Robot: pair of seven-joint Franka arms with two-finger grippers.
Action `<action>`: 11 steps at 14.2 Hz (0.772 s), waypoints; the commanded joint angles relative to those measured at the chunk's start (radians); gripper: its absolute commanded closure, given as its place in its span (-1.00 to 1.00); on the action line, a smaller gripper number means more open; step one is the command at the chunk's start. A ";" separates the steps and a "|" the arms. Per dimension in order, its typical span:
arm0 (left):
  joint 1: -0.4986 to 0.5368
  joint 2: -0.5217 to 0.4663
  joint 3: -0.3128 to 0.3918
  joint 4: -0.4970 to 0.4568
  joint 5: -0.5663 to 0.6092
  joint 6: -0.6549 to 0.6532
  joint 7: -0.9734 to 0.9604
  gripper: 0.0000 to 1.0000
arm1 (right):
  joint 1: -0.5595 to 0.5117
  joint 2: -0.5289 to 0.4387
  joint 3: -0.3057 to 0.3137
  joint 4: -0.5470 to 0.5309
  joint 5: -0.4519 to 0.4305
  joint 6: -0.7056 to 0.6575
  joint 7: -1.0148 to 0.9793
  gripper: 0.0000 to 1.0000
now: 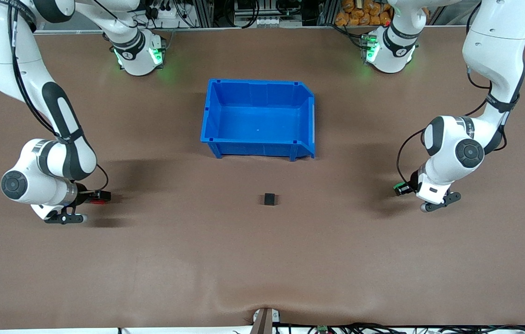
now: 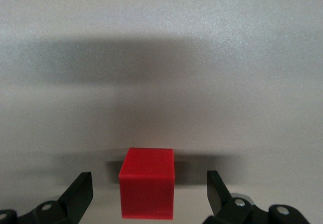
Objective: Attach green and red cubes to black cube
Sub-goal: 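Close the left gripper on the green cube while the right gripper grasps the red cube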
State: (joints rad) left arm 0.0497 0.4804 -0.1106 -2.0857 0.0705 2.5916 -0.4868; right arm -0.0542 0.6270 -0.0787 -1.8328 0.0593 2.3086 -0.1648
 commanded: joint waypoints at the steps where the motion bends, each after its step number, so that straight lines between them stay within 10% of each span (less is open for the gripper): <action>1: -0.001 -0.016 -0.006 0.007 0.015 -0.017 -0.077 1.00 | -0.004 -0.029 0.005 -0.026 -0.003 -0.001 0.001 -1.00; 2: -0.002 -0.020 -0.008 0.010 0.015 -0.036 -0.102 1.00 | -0.004 -0.029 0.005 -0.025 -0.004 -0.006 -0.022 -1.00; 7: 0.001 -0.051 -0.052 0.018 0.012 -0.073 -0.246 1.00 | -0.009 -0.029 0.005 -0.017 -0.004 -0.008 -0.044 1.00; 11: -0.002 -0.048 -0.081 0.081 0.011 -0.148 -0.366 1.00 | -0.029 -0.026 0.004 0.006 -0.007 -0.015 -0.279 1.00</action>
State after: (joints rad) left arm 0.0491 0.4460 -0.1778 -2.0391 0.0705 2.5042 -0.7855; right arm -0.0572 0.6234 -0.0833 -1.8281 0.0571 2.3072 -0.3414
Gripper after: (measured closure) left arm 0.599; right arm 0.599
